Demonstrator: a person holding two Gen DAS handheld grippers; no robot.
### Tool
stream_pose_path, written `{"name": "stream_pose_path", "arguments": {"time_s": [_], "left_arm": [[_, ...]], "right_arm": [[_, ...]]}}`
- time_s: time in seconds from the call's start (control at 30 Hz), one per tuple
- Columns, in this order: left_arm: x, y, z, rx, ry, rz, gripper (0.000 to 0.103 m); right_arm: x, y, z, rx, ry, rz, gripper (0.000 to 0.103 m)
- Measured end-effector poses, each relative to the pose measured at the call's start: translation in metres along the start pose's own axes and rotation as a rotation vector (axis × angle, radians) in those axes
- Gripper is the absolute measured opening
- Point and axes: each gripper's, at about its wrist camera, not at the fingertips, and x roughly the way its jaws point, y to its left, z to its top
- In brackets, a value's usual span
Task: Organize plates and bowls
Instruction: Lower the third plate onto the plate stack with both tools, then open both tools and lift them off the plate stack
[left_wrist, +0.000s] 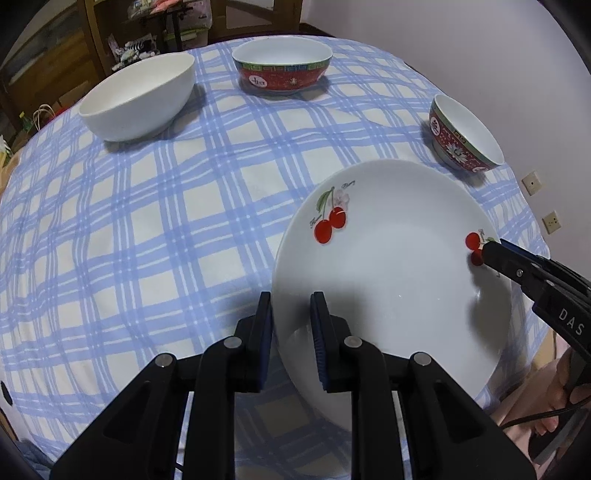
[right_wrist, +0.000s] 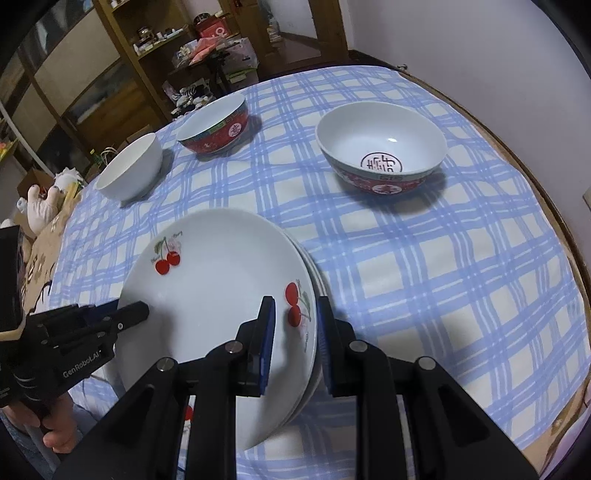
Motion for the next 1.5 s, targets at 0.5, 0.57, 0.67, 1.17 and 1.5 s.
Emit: {"name": "stream_pose_path", "arguments": {"time_s": [0.5, 0.57, 0.67, 1.17, 1.5], "left_arm": [[-0.005, 0.007, 0.004, -0.025, -0.002, -0.007, 0.021], [-0.006, 0.008, 0.003, -0.028, -0.001, -0.007, 0.021], [-0.009, 0.007, 0.002, -0.019, -0.013, 0.003, 0.021], [-0.064, 0.041, 0.008, -0.026, -0.065, 0.055, 0.022], [-0.102, 0.085, 0.031, -0.061, -0.111, 0.132, 0.048]], "right_arm": [[0.001, 0.003, -0.001, 0.014, 0.003, -0.034, 0.027], [0.002, 0.001, -0.002, 0.02, 0.011, -0.037, 0.026], [0.004, -0.002, -0.003, 0.04, 0.029, -0.029, 0.026], [-0.024, 0.011, 0.012, -0.006, -0.058, 0.051, 0.05], [-0.052, 0.057, 0.058, -0.103, -0.187, 0.096, 0.089]]}}
